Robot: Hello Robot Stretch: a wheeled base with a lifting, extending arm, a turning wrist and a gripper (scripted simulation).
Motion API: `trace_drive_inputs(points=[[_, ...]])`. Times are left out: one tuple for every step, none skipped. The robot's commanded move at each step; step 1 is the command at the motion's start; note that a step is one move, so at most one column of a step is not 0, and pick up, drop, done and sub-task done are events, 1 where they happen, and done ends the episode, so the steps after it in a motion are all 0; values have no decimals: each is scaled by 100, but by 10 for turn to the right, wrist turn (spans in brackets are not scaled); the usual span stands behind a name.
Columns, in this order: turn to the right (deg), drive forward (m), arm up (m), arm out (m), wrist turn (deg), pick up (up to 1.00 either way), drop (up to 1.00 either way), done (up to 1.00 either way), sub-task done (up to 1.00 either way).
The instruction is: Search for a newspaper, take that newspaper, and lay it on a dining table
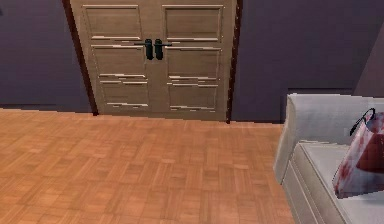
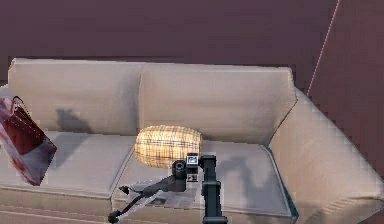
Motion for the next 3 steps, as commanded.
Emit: trace_drive_inputs(points=[[0,0,0,0,450,0,0,0,0],[0,0,0,0,450,0,0,0,0],[0,0,0,0,120,0,0,0,0]])
